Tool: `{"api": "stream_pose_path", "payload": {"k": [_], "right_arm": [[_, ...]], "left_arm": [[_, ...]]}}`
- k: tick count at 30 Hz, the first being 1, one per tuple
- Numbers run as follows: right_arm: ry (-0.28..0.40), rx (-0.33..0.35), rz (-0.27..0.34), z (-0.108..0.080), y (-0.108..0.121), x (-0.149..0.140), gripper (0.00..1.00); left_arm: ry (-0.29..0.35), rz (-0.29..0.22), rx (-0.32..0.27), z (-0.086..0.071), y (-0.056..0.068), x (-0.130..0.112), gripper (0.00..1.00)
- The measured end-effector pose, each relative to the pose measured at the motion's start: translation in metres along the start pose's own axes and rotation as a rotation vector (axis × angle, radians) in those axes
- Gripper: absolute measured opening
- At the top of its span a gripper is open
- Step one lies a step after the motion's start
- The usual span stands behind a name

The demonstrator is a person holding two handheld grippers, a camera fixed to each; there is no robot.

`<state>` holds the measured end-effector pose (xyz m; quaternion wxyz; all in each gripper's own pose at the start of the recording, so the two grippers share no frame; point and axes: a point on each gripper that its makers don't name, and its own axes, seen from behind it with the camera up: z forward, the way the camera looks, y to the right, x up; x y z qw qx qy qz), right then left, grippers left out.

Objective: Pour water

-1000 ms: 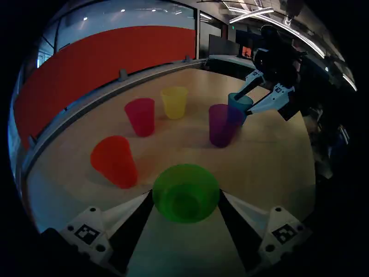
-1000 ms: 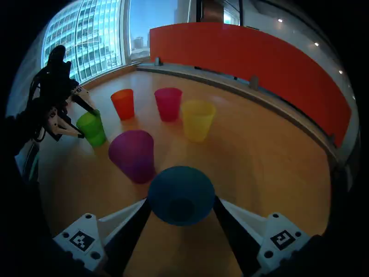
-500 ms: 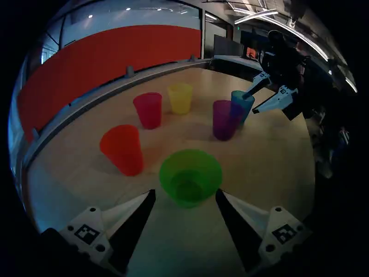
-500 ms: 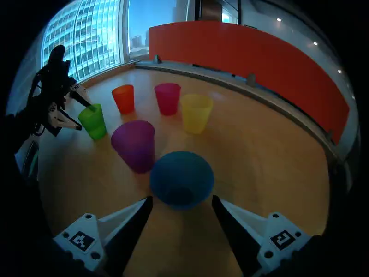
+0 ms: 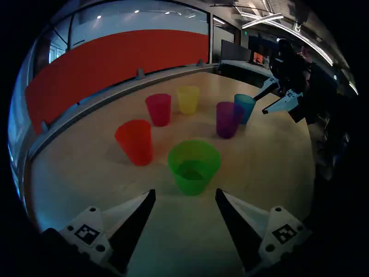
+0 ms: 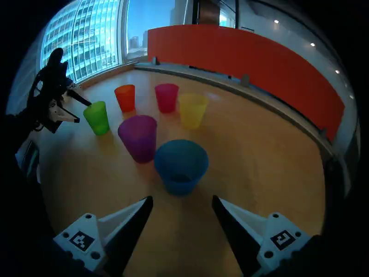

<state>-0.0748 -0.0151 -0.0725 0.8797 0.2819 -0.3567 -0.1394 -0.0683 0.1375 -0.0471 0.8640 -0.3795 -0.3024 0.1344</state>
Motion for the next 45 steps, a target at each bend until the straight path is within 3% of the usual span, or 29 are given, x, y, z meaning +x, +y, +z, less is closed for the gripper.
{"api": "stream_pose_path", "payload": {"k": [9,18,30,39,45], "right_arm": [[0.038,-0.015,0.01,-0.016,-0.001,0.009,1.0],[0.097,-0.024,0.013,-0.037,-0.004,0.033,0.99],[0.256,-0.091,0.023,-0.064,0.008,0.089,0.99],[0.376,-0.186,0.059,-0.068,0.025,0.116,0.99],[0.478,-0.283,0.087,-0.071,0.042,0.133,0.99]], "left_arm": [[0.052,-0.043,0.079,-0.025,-0.02,0.002,0.97],[0.142,-0.071,0.164,-0.052,-0.037,0.019,0.97],[0.269,-0.107,0.275,-0.083,-0.064,0.049,0.97],[0.365,-0.134,0.38,-0.099,-0.086,0.063,0.97],[0.469,-0.171,0.449,-0.114,-0.095,0.08,0.97]]}}
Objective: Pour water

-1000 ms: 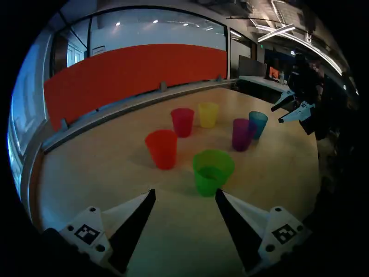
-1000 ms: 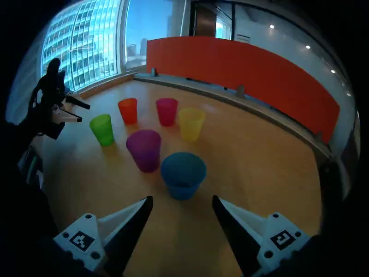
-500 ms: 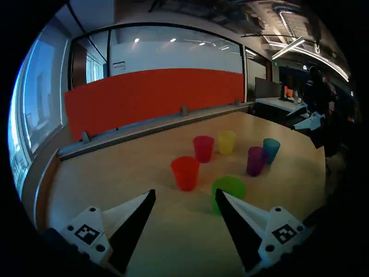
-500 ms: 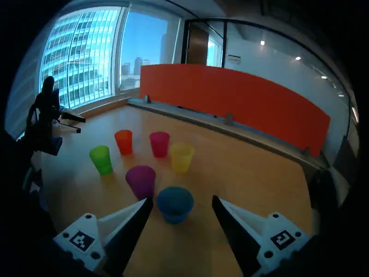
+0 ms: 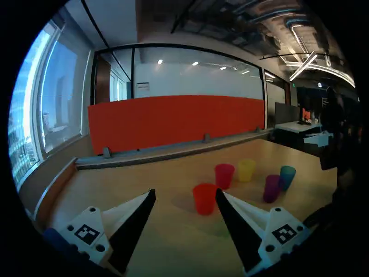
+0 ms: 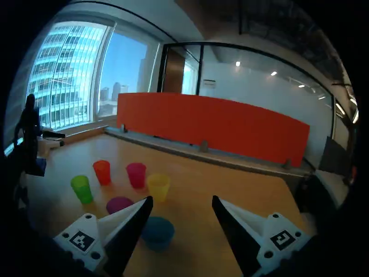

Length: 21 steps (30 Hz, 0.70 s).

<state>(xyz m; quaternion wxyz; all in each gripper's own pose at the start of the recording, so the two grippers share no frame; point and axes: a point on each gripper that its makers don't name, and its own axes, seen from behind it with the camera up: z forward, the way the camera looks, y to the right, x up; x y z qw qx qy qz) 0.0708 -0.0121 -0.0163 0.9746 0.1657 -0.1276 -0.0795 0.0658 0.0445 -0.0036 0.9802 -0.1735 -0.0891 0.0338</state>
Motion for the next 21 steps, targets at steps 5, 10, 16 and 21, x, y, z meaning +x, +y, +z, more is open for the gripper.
{"api": "stream_pose_path", "payload": {"k": [5,10,16,21], "right_arm": [[0.077,-0.057,0.02,0.004,0.005,0.01,0.99],[0.146,-0.104,0.046,0.005,0.008,0.019,0.99],[0.202,-0.142,0.072,0.003,0.006,0.026,0.99],[0.256,-0.193,0.089,0.0,0.012,0.034,0.99]], "left_arm": [[0.06,-0.034,0.058,-0.001,-0.007,0.009,0.97],[0.099,-0.072,0.1,-0.001,-0.012,0.015,0.97],[0.151,-0.098,0.147,-0.003,-0.019,0.025,0.97],[0.184,-0.102,0.19,-0.005,-0.024,0.028,0.97]]}}
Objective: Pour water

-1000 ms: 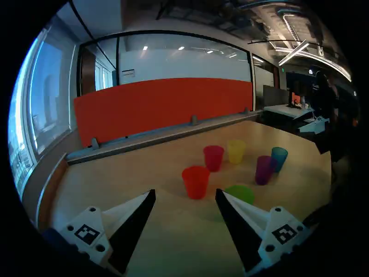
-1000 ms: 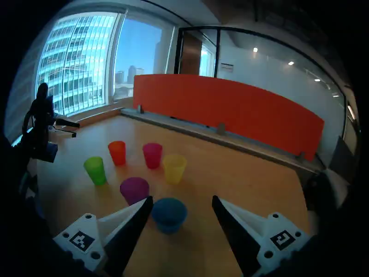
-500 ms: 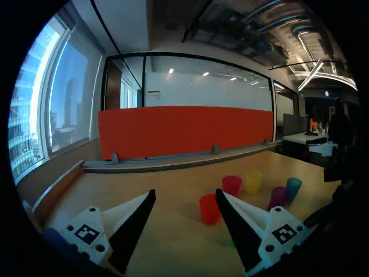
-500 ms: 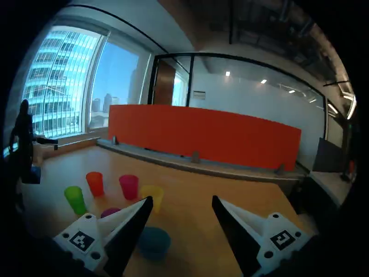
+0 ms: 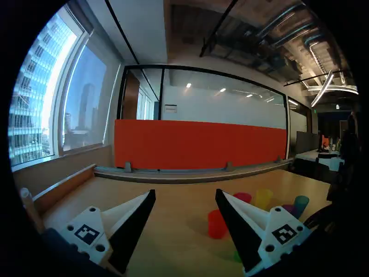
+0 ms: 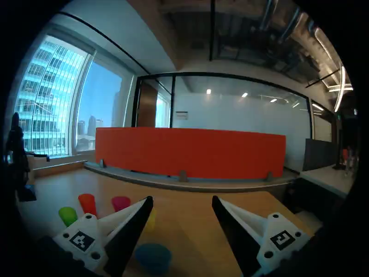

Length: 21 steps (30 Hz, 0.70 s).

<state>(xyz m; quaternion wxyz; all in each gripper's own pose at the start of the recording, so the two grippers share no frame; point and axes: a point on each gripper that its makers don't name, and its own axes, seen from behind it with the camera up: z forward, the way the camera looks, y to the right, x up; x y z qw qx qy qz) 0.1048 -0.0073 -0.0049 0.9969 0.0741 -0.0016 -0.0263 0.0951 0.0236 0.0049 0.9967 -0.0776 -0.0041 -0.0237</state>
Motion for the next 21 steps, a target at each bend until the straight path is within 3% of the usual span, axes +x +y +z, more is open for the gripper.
{"api": "stream_pose_path", "payload": {"k": [9,15,21], "right_arm": [[0.12,-0.079,-0.014,-0.006,0.009,0.014,0.99],[0.151,-0.111,0.003,-0.012,0.012,0.015,0.99],[0.161,-0.132,0.039,-0.017,0.017,0.011,0.99]], "left_arm": [[0.048,-0.023,0.07,-0.001,-0.01,0.007,0.97],[0.064,0.0,0.101,0.0,-0.013,0.002,0.97],[0.097,0.035,0.111,-0.003,-0.008,0.001,0.96]]}}
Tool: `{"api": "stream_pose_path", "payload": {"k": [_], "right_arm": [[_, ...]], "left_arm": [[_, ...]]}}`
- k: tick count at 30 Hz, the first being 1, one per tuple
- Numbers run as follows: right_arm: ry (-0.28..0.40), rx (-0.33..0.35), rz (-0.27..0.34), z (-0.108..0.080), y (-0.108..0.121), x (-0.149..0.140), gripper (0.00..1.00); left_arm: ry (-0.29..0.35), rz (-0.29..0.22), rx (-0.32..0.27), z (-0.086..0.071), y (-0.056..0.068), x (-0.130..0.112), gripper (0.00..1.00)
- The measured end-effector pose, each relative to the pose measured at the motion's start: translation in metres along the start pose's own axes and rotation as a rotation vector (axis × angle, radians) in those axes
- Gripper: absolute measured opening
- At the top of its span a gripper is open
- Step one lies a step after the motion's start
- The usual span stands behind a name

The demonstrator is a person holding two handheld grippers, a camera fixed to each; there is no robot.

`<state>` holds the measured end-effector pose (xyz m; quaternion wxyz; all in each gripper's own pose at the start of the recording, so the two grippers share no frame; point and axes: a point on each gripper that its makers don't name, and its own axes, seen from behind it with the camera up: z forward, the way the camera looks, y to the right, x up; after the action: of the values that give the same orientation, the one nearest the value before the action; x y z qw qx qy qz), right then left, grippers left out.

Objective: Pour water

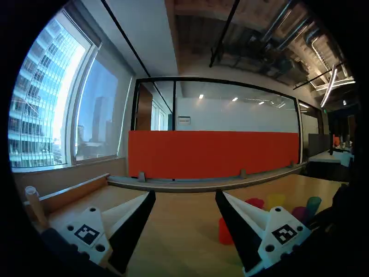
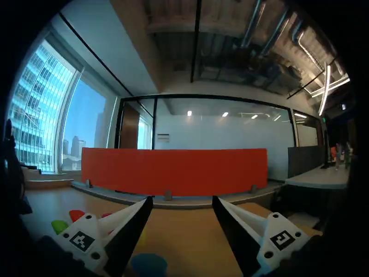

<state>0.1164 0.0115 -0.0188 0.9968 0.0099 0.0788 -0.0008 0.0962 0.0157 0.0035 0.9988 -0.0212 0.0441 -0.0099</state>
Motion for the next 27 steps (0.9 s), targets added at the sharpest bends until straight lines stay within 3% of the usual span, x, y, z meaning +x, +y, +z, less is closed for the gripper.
{"api": "stream_pose_path", "payload": {"k": [15,27], "right_arm": [[-0.048,-0.016,0.025,-0.004,0.004,-0.013,0.99],[-0.086,-0.047,0.02,-0.013,0.015,-0.019,0.99]], "left_arm": [[0.014,0.052,0.042,-0.003,-0.003,-0.022,0.96],[-0.024,0.035,0.053,-0.005,-0.008,-0.05,0.96]]}}
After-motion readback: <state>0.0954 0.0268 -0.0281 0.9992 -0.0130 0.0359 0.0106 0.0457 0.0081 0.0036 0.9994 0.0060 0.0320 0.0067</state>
